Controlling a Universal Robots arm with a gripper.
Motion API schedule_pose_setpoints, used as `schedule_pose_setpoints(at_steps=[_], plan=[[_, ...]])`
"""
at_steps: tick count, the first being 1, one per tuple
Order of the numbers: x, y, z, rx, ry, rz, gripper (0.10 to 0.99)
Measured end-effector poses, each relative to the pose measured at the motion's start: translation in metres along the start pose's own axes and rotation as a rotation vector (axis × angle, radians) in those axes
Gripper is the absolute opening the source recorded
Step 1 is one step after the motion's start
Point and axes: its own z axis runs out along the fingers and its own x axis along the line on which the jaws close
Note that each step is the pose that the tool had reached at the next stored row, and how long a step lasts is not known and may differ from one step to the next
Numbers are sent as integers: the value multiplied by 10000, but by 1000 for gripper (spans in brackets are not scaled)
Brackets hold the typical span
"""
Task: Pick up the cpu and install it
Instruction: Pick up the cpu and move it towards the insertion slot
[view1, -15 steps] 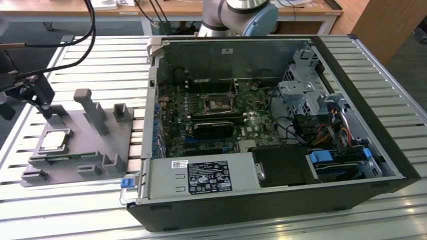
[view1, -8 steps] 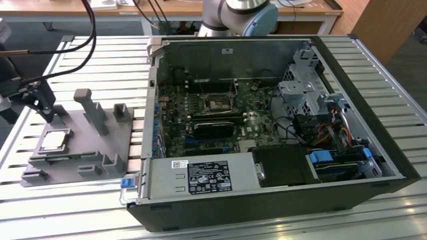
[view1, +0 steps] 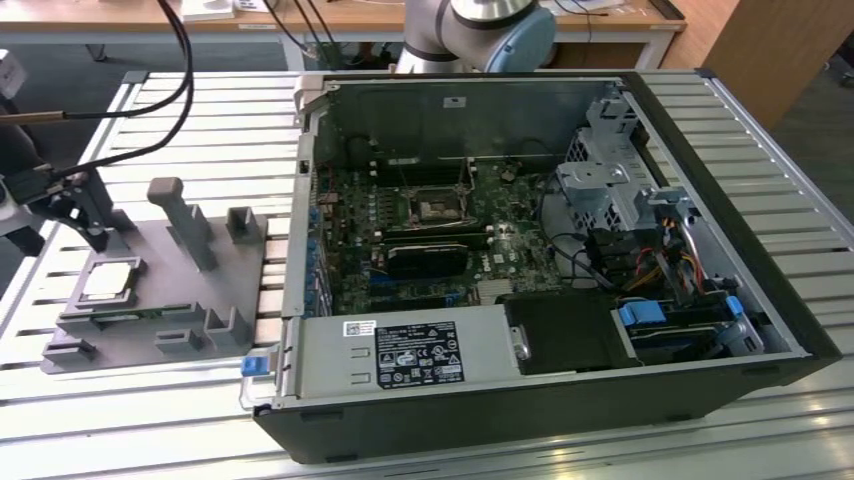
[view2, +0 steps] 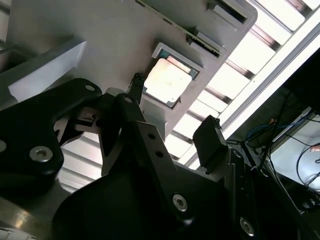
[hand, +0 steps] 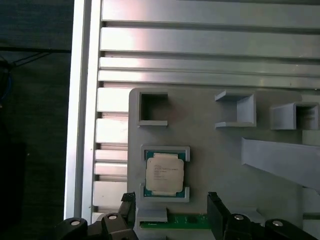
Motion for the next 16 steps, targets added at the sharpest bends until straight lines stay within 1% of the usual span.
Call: schedule_pose_setpoints(at_steps=[6, 13, 16], plan=[[2, -4, 91, 0, 0, 0, 678], [4, -6, 150, -1, -1, 0, 678], [6, -6, 188, -1, -1, 0, 678]])
